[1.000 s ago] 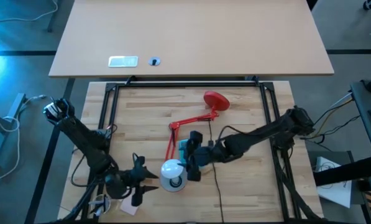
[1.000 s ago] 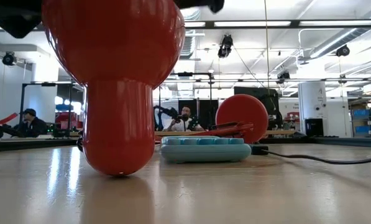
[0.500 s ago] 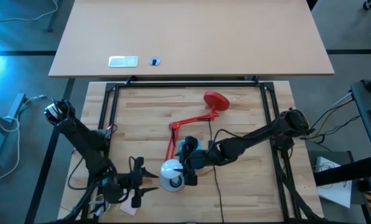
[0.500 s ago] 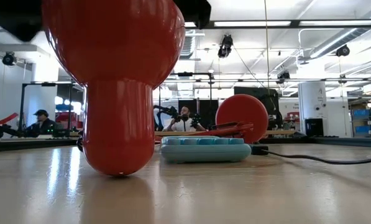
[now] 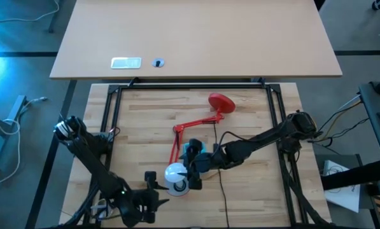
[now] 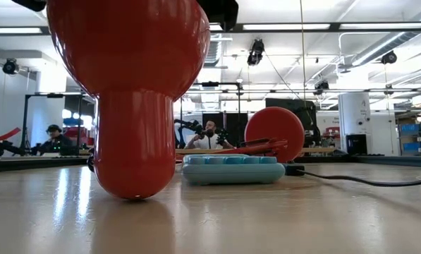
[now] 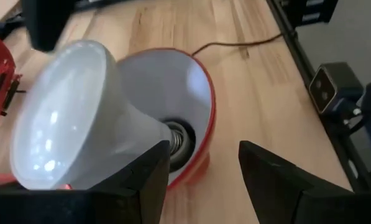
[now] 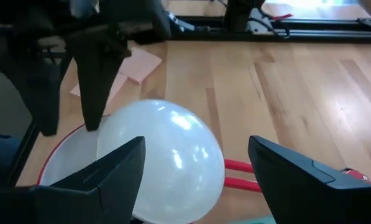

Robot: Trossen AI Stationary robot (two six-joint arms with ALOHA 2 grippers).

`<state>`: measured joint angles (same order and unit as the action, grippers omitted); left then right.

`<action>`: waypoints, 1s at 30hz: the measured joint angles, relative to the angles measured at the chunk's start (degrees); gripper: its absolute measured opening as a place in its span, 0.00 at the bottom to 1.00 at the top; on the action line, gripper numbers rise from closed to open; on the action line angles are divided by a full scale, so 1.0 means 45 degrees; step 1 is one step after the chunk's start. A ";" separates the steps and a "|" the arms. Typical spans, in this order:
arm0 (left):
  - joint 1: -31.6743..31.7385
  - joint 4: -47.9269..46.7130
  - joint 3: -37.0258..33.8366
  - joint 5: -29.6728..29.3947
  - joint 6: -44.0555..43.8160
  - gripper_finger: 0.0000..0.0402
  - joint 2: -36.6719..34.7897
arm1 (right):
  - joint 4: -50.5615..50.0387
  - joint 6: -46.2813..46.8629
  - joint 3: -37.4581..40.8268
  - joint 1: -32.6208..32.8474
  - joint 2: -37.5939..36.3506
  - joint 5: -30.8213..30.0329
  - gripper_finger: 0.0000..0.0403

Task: Screw lightbulb
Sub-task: Insert the lightbulb into the orange desk lamp

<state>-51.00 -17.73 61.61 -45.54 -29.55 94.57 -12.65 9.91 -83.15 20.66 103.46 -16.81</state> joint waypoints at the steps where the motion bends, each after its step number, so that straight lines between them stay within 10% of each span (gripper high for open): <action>1: 0.0000 -0.0166 0.0078 -0.0001 -0.0132 0.46 0.0099 | 0.0070 -0.0013 0.0000 -0.0009 -0.0004 -0.0201 0.69; 30: 0.0300 -0.1676 -0.0211 -0.0889 -0.2271 0.46 0.0192 | 0.1030 0.0147 0.0005 0.0667 0.0447 0.0424 0.68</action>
<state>-49.65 -25.27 60.66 -49.54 -39.76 95.44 -8.02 10.57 -83.13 23.67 105.47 -14.90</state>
